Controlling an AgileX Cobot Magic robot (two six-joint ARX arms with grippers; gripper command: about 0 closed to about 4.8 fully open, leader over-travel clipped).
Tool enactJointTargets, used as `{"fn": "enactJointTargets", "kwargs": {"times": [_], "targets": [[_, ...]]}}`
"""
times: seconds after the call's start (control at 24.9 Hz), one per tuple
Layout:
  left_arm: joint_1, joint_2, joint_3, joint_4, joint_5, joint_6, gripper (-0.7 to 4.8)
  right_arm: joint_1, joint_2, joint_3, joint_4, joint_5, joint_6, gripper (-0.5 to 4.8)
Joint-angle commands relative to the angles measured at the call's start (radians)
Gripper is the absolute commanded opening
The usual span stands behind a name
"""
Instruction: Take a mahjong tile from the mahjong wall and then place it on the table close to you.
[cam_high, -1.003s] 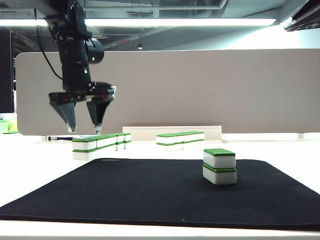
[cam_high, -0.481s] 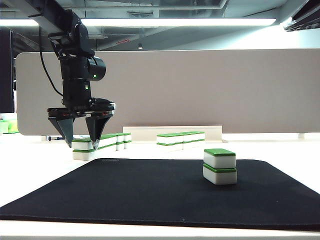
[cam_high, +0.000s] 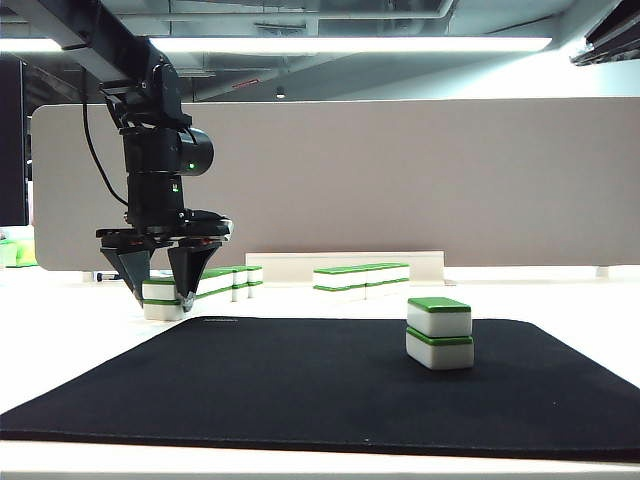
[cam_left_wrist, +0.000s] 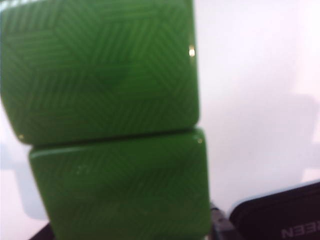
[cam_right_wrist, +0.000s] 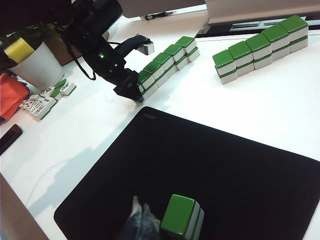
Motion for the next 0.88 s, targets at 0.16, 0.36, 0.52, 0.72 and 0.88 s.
{"fn": "enactJointTargets", "kwargs": {"times": [0.16, 0.36, 0.52, 0.72, 0.88], "targets": [[-0.002, -0.005, 0.001, 0.004, 0.004, -0.004, 3.26, 0.0, -0.002, 0.005, 0.011, -0.001, 0.001, -0.01], [-0.002, -0.005, 0.001, 0.003, 0.005, -0.004, 2.93, 0.0, -0.002, 0.005, 0.01, -0.001, 0.001, -0.01], [-0.002, -0.005, 0.001, -0.001, 0.005, -0.004, 2.94, 0.0, -0.002, 0.005, 0.01, -0.001, 0.001, -0.01], [-0.002, -0.005, 0.0, -0.003, 0.004, -0.004, 2.74, 0.0, -0.002, 0.005, 0.011, -0.001, 0.001, -0.01], [-0.002, -0.005, 0.0, -0.005, 0.005, -0.004, 2.73, 0.0, -0.002, 0.005, 0.01, -0.001, 0.001, -0.01]]}}
